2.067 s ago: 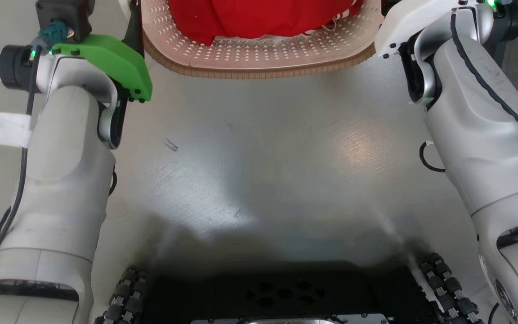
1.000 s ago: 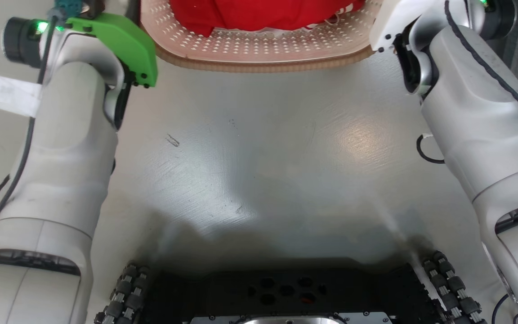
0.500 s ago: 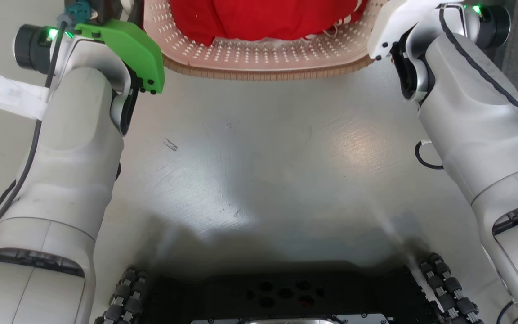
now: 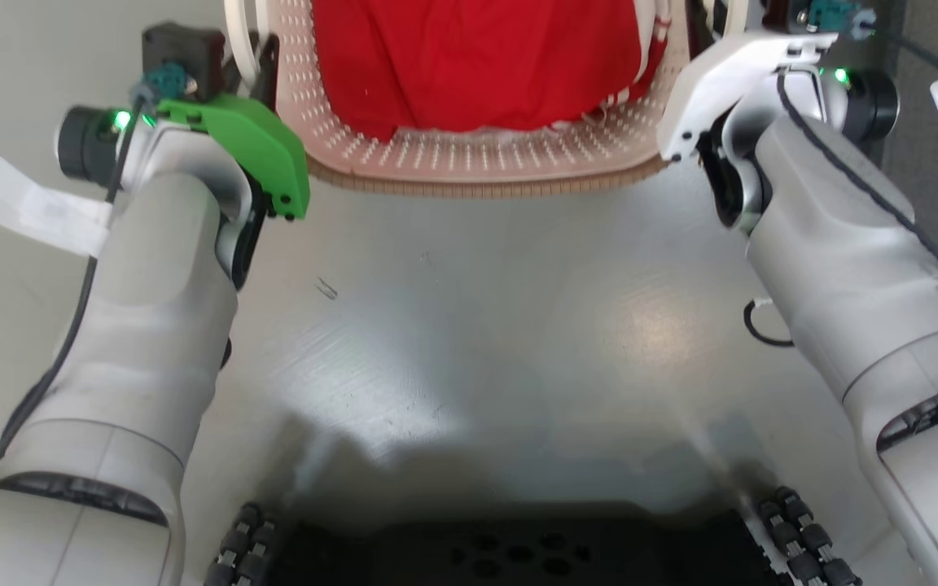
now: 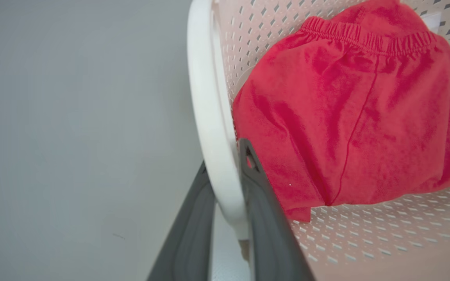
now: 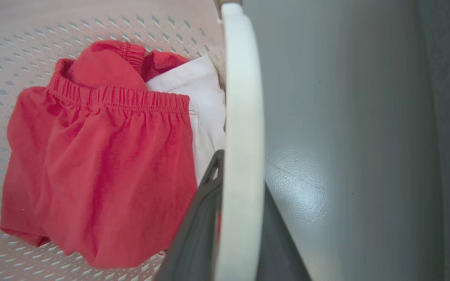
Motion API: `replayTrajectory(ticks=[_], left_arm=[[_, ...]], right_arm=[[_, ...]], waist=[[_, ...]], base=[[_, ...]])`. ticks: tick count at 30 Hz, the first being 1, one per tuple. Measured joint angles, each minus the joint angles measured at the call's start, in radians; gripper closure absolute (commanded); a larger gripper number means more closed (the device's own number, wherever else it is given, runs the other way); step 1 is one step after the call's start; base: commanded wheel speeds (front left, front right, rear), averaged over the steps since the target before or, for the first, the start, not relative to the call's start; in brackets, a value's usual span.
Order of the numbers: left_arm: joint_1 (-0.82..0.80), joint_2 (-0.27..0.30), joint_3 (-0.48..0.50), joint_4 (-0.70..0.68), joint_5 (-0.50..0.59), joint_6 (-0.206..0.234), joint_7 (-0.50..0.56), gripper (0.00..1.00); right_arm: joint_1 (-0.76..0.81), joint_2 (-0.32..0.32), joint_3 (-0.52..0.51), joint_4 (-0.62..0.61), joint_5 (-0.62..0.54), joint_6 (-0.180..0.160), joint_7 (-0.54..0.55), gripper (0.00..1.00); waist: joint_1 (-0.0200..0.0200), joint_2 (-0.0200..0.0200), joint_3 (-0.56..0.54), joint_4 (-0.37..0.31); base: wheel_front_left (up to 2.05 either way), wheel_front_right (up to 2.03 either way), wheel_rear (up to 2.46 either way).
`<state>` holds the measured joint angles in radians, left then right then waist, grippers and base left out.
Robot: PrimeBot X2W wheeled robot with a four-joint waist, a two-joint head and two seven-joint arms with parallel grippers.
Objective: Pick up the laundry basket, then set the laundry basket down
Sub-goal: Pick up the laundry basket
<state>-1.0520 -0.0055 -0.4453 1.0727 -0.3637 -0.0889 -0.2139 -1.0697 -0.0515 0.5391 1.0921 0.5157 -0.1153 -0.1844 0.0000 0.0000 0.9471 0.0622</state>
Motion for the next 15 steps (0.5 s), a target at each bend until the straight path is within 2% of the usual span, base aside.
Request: replayTrajectory(ticks=[15], left_arm=[[0.116, -0.01, -0.043, 0.06, -0.042, -0.009, -0.008, 1.0]], right_arm=[[0.13, 0.012, 0.05, 0.031, 0.06, 0.018, -0.009, 1.0]], waist=[[0.0, 0.0, -0.141, 0.006]], base=[[0.0, 0.0, 0.0]])
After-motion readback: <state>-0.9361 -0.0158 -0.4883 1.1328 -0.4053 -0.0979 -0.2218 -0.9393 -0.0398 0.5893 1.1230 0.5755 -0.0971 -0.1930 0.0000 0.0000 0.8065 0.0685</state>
